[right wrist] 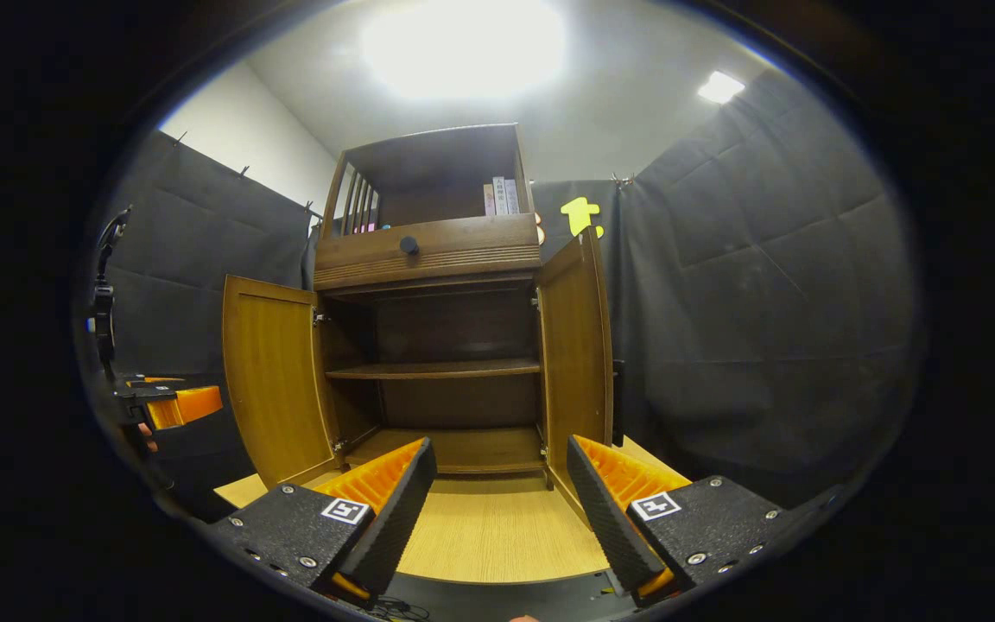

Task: Open the right door of the double-door shoe cabinet with the right hand, and open the left door with the left hand.

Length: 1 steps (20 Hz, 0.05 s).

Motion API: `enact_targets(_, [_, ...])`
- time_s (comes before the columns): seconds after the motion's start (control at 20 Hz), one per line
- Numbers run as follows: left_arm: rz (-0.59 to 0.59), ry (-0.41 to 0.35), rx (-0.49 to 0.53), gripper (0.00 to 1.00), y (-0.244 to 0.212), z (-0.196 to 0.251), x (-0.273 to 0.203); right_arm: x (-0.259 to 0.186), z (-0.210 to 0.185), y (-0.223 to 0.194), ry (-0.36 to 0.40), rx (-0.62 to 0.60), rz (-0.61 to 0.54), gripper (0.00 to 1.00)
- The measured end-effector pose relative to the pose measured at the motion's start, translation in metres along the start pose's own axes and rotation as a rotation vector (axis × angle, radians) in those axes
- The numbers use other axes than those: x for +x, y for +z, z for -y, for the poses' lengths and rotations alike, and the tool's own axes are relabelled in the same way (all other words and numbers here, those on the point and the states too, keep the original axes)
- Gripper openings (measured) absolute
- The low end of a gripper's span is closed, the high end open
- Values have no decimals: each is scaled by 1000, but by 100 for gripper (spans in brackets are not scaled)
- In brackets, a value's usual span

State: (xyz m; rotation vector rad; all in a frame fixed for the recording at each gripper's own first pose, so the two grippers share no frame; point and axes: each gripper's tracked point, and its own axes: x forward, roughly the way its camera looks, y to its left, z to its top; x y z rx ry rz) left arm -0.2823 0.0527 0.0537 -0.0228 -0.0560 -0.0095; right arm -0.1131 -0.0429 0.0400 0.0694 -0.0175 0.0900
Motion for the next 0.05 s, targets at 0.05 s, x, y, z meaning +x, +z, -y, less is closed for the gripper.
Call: enact_targets(0.05, [0, -1, 1, 100, 0, 1, 1, 2, 1, 1, -1, 0, 1, 94])
